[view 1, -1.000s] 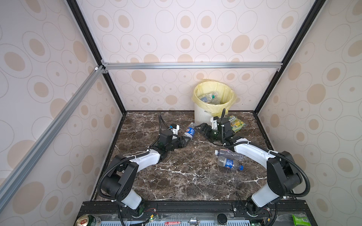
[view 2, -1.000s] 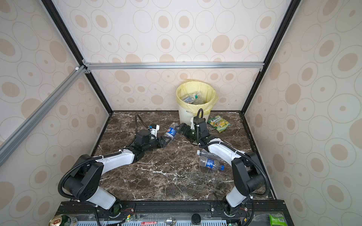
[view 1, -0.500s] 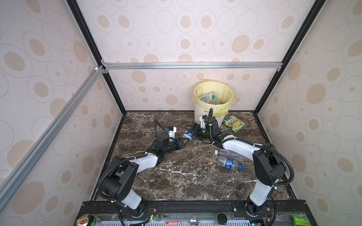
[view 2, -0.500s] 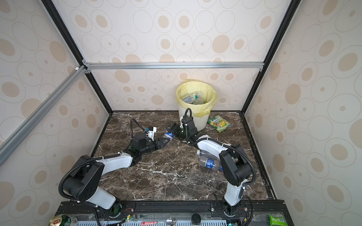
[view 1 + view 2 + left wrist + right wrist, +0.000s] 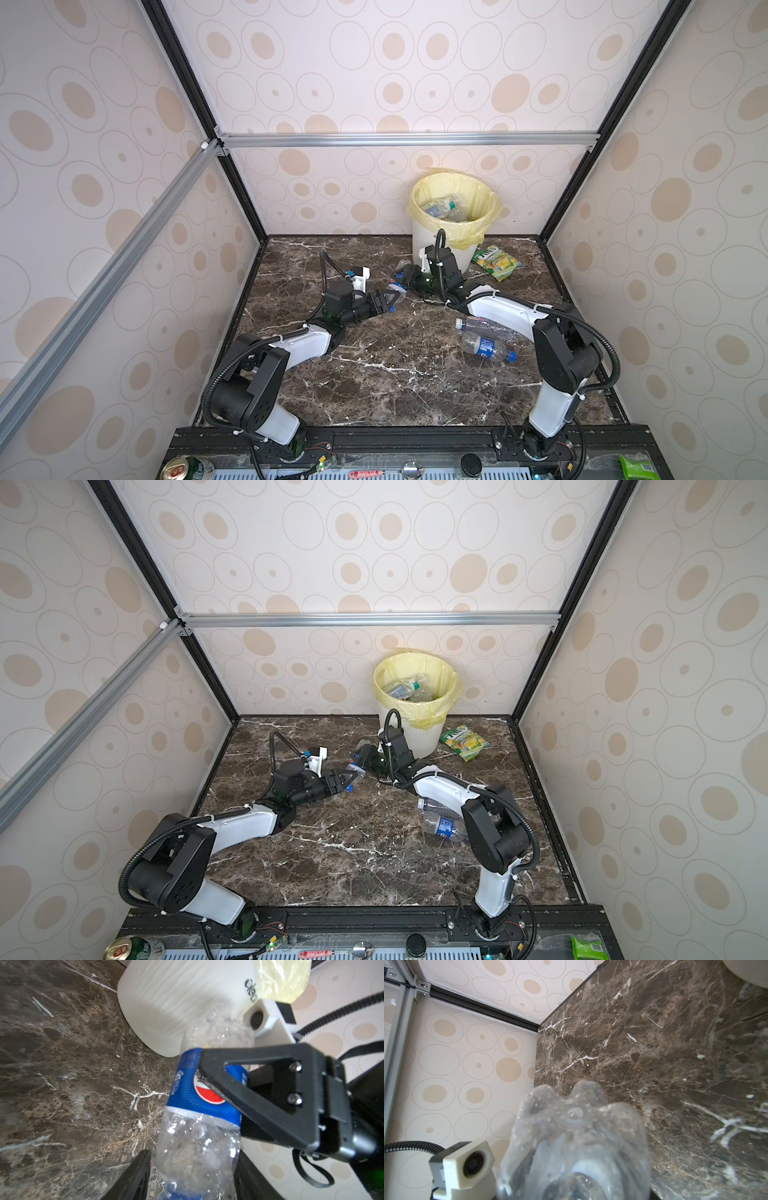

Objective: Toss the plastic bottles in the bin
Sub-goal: 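Grasp the Pepsi bottle's bottom with the right gripper while the left releases it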

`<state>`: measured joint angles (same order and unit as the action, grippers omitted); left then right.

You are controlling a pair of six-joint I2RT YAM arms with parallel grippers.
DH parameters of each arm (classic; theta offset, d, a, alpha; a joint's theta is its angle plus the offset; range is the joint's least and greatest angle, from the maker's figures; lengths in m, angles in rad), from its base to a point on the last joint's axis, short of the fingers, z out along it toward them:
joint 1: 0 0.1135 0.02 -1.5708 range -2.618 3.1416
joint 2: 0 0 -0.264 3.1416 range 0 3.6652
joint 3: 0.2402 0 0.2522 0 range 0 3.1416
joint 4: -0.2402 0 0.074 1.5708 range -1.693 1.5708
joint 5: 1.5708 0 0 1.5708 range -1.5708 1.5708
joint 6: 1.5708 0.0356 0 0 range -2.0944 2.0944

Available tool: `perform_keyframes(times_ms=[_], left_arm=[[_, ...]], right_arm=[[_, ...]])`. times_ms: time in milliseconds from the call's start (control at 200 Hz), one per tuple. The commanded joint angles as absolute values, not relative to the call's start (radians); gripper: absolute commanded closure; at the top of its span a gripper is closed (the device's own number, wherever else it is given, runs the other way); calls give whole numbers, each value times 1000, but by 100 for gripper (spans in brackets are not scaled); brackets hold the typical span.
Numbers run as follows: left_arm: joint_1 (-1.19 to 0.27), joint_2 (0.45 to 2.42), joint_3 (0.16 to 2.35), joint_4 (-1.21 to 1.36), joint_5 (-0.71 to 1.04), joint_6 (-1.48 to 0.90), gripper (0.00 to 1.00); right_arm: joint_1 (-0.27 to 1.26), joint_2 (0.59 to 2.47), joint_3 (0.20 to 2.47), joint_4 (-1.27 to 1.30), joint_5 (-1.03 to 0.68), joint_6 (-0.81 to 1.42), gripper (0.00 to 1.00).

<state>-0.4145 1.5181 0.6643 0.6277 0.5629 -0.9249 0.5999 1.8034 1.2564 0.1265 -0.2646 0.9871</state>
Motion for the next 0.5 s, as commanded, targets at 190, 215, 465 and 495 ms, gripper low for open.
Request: perform_keyframes(times_ms=[190, 215, 465, 495], left_arm=[[-385, 1438, 663, 551, 520, -886, 10], [-384, 1431, 663, 542, 517, -881, 7], [-383, 1356, 697, 436, 449, -811, 1], [-383, 1350, 709, 423, 441, -803, 1]], right_arm=[[596, 1729, 1248, 27, -202, 913, 50], [594, 1723, 1245, 20, -197, 908, 50], [557, 1632, 1224, -78, -145, 827, 50], [555, 1613, 1228, -93, -131, 809, 50]])
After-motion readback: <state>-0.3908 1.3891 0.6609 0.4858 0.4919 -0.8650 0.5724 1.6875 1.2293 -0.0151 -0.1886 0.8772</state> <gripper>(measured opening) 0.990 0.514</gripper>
